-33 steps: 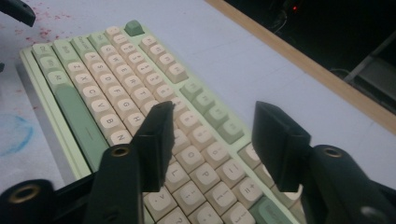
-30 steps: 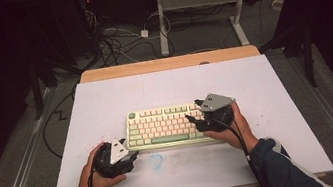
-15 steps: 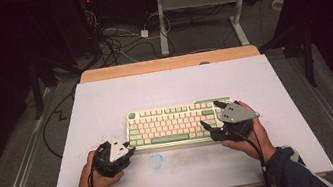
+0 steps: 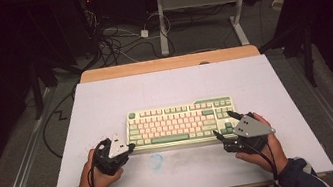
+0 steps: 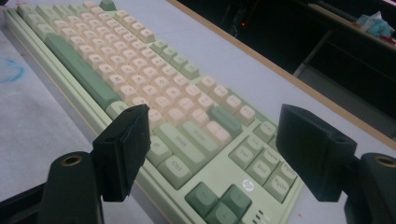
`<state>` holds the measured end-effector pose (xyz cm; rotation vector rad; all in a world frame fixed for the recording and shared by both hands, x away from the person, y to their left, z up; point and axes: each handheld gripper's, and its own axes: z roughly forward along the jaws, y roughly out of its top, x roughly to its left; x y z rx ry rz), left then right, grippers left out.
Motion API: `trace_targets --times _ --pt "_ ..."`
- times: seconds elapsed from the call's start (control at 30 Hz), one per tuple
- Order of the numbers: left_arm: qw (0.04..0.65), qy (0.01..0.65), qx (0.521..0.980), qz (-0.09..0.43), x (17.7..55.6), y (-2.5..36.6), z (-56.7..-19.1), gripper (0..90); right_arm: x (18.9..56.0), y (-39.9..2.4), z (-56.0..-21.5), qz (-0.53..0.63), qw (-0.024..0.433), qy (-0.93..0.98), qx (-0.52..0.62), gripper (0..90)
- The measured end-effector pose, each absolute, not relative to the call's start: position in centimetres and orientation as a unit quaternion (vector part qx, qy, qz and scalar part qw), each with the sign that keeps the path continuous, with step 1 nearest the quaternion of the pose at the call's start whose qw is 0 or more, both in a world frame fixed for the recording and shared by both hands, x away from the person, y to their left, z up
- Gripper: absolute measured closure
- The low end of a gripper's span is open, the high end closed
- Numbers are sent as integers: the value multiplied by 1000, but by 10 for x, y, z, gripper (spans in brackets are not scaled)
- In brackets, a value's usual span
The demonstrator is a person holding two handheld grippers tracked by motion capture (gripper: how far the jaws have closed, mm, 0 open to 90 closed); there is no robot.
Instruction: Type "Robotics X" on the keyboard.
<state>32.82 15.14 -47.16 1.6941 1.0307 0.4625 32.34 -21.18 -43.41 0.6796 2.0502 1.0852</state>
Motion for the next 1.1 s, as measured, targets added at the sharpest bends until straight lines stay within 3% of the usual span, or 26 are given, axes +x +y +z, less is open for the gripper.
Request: trace_targets --times 1.1 --pt "492 400 753 177 372 81 -453 869 312 -224 -452 394 341 808 275 271"
